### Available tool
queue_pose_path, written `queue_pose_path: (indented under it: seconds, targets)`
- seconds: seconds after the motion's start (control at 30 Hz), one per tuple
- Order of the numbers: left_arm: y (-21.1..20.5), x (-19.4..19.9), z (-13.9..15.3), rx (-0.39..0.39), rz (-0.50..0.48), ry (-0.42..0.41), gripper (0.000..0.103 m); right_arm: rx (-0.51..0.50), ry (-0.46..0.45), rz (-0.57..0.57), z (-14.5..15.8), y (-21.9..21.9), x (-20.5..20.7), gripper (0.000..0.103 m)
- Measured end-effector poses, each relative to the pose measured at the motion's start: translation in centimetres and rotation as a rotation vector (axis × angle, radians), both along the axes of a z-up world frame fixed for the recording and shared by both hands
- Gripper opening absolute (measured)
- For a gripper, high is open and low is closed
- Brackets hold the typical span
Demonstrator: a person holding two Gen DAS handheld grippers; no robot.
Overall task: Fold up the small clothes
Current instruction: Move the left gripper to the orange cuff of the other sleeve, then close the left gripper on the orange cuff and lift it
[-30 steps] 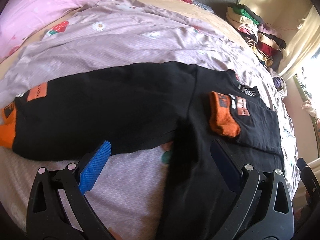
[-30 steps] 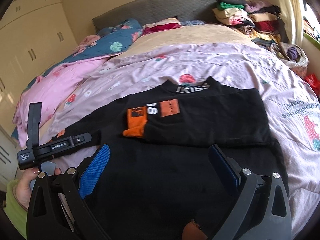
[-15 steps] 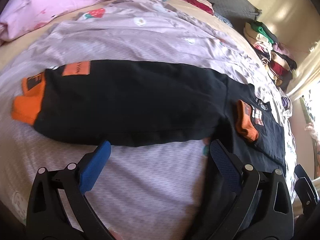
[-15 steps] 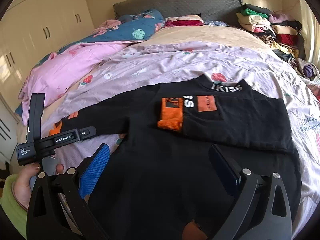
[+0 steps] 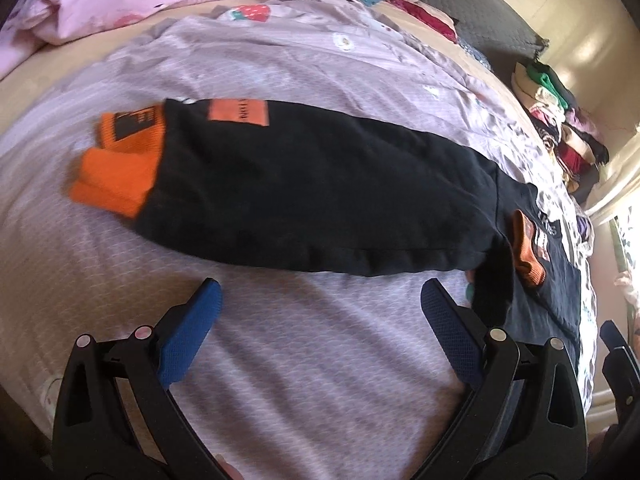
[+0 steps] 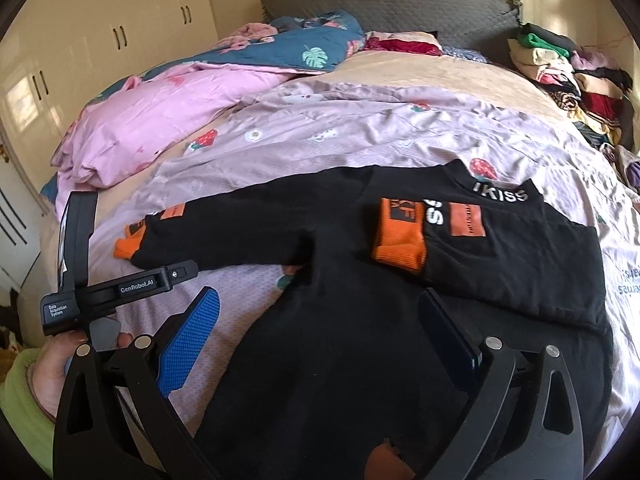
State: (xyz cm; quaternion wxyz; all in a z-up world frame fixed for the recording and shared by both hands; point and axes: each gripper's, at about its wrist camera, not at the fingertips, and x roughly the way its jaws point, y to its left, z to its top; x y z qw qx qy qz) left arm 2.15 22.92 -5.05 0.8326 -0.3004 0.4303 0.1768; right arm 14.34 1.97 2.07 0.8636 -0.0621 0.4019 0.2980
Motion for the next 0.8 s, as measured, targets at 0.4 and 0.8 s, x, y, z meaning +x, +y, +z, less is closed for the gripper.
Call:
queue_pose_path:
  seconds: [0.4, 0.8]
  targets:
    - [6.2, -1.1, -0.4, -0.040, 0.172, -0.050, 0.093, 0.008, 0.026, -0.036, -1.0, -1.0, 0.2, 0.098]
    - [9.1, 0.7, 0.8, -0.044, 0.248, -0.139, 0.015, 0.047, 0.050, -0.119, -1.5, -4.1, 1.4, 0.098]
